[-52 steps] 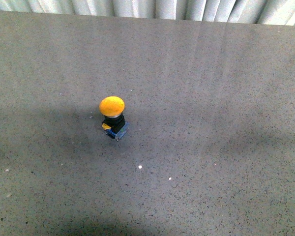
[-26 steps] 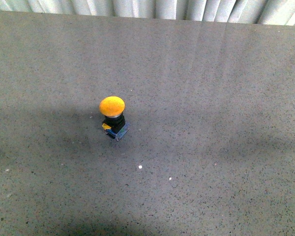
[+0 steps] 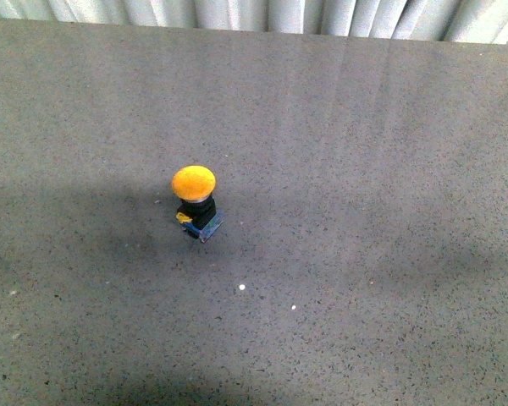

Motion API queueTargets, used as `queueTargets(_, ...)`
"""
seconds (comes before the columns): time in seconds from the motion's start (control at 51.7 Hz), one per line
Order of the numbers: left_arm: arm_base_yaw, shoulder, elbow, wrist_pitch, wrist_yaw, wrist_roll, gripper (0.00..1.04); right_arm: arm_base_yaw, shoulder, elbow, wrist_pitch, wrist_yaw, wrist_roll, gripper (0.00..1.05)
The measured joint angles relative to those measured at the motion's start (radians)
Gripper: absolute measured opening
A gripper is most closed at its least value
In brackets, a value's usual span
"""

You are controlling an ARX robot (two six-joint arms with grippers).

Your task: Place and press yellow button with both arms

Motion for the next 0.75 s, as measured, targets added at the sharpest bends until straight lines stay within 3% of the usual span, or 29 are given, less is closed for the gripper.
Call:
queueTargets(0.116,0.0,0.0,0.0,0.0,0.0,0.0,0.3,0.0,-0.001,0.0,0.0,0.0,0.0,0.23)
queueTargets(0.406,0.0,0.0,0.0,0.0,0.0,0.0,0.97,0.0,-0.001,0.0,0.0,0.0,0.0,0.89)
queueTargets(0.465,0.0,0.0,0.0,0.0,0.0,0.003,0.95,0.0,-0.001,0.0,0.0,0.0,0.0,0.97)
queueTargets(0.755,0.0,0.0,0.0,0.0,0.0,0.003,0.96,0.0,-0.001,0.0,0.0,0.0,0.0,0.96)
